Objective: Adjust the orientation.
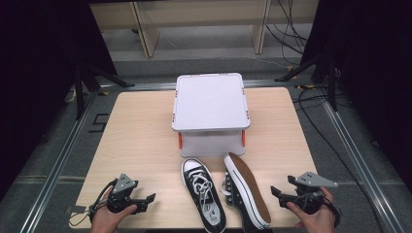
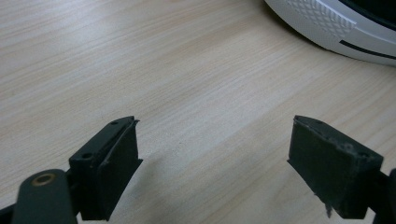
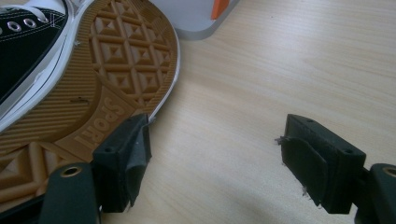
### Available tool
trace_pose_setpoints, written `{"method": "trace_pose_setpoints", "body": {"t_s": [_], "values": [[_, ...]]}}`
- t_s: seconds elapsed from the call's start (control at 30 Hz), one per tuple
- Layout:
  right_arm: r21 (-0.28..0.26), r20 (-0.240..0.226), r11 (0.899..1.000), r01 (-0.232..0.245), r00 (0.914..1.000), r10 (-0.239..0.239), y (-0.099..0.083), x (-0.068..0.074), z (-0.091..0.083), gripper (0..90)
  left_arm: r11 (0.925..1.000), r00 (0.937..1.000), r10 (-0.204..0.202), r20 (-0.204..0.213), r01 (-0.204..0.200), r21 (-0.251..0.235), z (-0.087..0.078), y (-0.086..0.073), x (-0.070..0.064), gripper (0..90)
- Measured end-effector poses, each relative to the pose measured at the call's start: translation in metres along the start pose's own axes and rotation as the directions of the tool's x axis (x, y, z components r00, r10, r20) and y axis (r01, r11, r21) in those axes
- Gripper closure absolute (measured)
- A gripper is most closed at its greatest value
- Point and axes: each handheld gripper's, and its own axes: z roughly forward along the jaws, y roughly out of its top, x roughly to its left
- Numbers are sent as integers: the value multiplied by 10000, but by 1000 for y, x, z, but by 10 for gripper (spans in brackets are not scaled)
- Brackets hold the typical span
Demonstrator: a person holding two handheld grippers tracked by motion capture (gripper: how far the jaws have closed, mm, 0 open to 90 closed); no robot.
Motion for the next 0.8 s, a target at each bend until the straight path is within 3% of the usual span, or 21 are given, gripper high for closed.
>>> {"method": "trace_pose_setpoints", "body": {"t_s": [0.17, 0.33, 0.47, 0.63, 0.67, 0.8], "values": [[-51, 69, 10000, 42, 10000, -41, 0, 0, 0, 256, 10000, 10000, 10, 10, -10, -11, 0, 0, 0, 156], [-13, -244, 9998, -188, 9995, 188, 3, 3, -2, 286, 10000, 10000, 18, 5, -18, 32, 0, 0, 0, 155], [-154, -462, 9999, -63, 9989, 56, 7, 7, -3, 300, 10000, 10000, 60, -16, -60, 45, 0, 0, 0, 155], [-489, -820, 9985, 229, 9963, -269, 19, 22, -12, 349, 10000, 10000, -39, -29, 39, 60, 1, -1, 1, 156], [-395, -1214, 9984, 406, 9916, -452, 25, 34, -16, 380, 10000, 10000, -26, -20, 26, 51, 1, -1, 1, 156], [-308, -1783, 9950, 949, 9790, -989, 35, 55, -17, 408, 10000, 10000, -25, -34, 26, 73, 1, -1, 1, 156]]}}
